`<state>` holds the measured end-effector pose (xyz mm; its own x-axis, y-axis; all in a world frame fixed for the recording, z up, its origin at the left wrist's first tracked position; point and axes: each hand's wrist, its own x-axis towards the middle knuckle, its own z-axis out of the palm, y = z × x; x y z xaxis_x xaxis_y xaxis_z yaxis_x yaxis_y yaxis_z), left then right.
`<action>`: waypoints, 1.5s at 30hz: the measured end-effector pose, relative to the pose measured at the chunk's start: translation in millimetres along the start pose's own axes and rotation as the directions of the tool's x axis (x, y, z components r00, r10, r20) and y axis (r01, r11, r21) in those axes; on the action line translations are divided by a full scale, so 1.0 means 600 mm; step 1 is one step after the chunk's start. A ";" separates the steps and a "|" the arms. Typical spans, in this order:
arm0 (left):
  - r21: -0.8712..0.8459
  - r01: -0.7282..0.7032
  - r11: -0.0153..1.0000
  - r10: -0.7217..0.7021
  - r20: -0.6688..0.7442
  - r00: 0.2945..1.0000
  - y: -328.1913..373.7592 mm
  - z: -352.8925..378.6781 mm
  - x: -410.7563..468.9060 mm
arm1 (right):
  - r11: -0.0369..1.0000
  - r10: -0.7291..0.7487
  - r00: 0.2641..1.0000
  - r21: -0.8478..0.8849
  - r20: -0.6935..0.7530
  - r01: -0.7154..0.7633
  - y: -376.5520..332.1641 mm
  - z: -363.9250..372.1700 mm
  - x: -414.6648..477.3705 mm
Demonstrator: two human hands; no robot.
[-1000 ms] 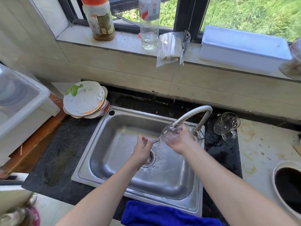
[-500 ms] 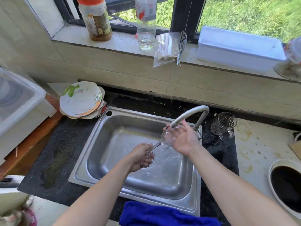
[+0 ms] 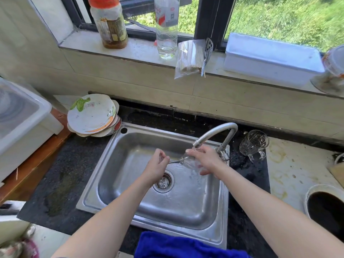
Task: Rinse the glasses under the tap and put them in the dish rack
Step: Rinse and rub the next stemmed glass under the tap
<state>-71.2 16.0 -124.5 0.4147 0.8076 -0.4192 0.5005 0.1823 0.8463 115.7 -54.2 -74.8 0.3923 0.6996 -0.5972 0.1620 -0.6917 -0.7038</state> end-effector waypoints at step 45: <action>-0.446 0.403 0.799 -0.405 0.097 0.909 0.130 0.171 0.039 | 0.706 -0.669 0.719 -0.467 -0.191 0.533 0.086 -0.081 -0.112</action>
<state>55.7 -8.5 -102.4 0.2481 0.6062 -0.7556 0.2285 0.7214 0.6538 142.0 -145.6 -52.2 0.3466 0.9309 0.1150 0.7463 -0.1994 -0.6351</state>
